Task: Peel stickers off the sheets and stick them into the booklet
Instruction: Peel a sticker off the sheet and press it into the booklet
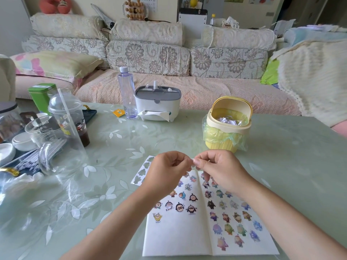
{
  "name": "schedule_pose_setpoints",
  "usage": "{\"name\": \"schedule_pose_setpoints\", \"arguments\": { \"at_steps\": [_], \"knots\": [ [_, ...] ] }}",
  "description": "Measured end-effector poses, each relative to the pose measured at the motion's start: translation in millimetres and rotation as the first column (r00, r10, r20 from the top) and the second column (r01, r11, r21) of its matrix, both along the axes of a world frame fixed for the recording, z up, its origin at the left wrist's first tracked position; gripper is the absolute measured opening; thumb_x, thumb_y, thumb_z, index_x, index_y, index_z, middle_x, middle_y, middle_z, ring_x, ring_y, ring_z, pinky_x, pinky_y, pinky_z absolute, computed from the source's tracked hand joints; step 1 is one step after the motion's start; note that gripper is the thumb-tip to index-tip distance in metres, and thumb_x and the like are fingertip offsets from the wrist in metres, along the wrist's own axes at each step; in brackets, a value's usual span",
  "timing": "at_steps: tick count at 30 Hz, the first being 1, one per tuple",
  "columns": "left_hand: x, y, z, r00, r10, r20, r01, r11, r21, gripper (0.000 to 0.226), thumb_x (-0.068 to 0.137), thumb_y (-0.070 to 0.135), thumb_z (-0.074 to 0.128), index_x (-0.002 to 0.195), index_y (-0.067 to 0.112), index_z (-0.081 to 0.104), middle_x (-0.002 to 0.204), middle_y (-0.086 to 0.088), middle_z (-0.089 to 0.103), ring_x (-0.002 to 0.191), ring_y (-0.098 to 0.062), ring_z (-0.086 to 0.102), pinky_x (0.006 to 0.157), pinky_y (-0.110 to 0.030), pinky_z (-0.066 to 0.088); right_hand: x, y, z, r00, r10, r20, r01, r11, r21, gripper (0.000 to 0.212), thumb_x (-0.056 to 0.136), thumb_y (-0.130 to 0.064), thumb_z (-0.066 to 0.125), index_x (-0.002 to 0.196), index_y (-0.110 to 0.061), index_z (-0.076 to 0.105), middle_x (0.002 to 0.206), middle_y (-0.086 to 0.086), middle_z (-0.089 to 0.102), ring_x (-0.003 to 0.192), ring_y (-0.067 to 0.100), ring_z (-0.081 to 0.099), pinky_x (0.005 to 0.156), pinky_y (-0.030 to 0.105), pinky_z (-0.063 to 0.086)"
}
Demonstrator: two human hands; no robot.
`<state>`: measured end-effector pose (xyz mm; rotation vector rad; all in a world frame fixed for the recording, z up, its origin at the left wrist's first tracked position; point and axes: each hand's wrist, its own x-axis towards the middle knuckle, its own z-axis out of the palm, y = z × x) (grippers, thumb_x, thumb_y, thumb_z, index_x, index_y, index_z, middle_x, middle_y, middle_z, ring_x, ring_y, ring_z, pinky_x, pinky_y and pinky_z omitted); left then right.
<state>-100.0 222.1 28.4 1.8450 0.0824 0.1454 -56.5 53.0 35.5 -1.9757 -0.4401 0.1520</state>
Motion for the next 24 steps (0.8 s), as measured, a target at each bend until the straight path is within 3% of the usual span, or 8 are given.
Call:
{"name": "schedule_pose_setpoints", "arguments": {
  "at_steps": [2,4,7,14,19,24],
  "knots": [
    [-0.1,2.2,3.0,1.0,-0.023,-0.017,0.023,1.0,-0.001,0.018,0.091,0.021,0.067,0.075,0.016,0.073,0.063,0.004,0.068,0.051,-0.005,0.054,0.046,-0.017,0.04,1.2,-2.4,1.2,0.996,0.038,-0.076,-0.034,0.998,0.052,0.017,0.095,-0.028,0.067,0.084,-0.02,0.077,0.08,0.023,0.069,0.06,0.026,0.053,0.049,0.028,0.041],
    [0.5,4.1,4.1,0.998,-0.045,-0.042,0.045,0.999,0.003,0.02,0.091,0.024,0.068,0.072,0.02,0.072,0.063,0.002,0.068,0.052,-0.01,0.051,0.049,-0.02,0.038,1.8,-4.8,1.5,0.995,0.049,-0.091,-0.045,0.998,0.054,0.017,0.095,-0.028,0.066,0.084,-0.022,0.077,0.082,0.024,0.069,0.061,0.03,0.051,0.049,0.032,0.04],
    [0.8,5.3,3.6,0.994,-0.079,-0.075,0.079,0.997,-0.002,0.022,0.09,0.028,0.068,0.068,0.026,0.072,0.066,0.0,0.069,0.062,-0.019,0.052,0.056,-0.033,0.039,0.9,-6.5,1.4,0.997,0.052,-0.059,-0.052,0.999,0.011,0.015,0.094,-0.028,0.069,0.081,-0.026,0.076,0.068,0.015,0.068,0.059,0.024,0.054,0.053,0.031,0.042],
    [-2.2,5.2,6.8,0.991,-0.093,-0.098,0.091,0.996,-0.021,0.021,0.089,0.029,0.068,0.069,0.024,0.072,0.065,0.0,0.068,0.061,-0.02,0.046,0.053,-0.031,0.036,-5.4,-4.8,3.7,0.997,0.038,0.062,-0.035,0.998,-0.051,0.011,0.093,-0.018,0.07,0.083,-0.018,0.074,0.056,-0.013,0.06,0.051,0.008,0.053,0.053,0.021,0.045],
    [-3.7,2.4,8.3,0.995,-0.047,-0.087,0.045,0.998,-0.035,0.022,0.089,0.027,0.07,0.067,0.022,0.071,0.061,0.004,0.067,0.055,-0.014,0.049,0.048,-0.024,0.039,-8.8,-0.4,3.6,0.996,0.012,0.089,-0.006,0.998,-0.063,0.017,0.095,-0.018,0.066,0.08,-0.023,0.07,0.052,-0.014,0.056,0.049,0.007,0.049,0.051,0.018,0.041],
    [-4.2,-1.8,5.6,0.999,0.001,-0.045,-0.005,0.997,-0.076,0.019,0.088,0.025,0.069,0.069,0.021,0.073,0.069,-0.006,0.071,0.059,-0.017,0.053,0.057,-0.034,0.046,-11.6,4.0,1.5,0.991,-0.008,0.134,0.022,0.995,-0.098,0.016,0.099,-0.018,0.059,0.086,-0.024,0.068,0.051,-0.019,0.056,0.047,0.003,0.045,0.051,0.015,0.038]
  ]
}}
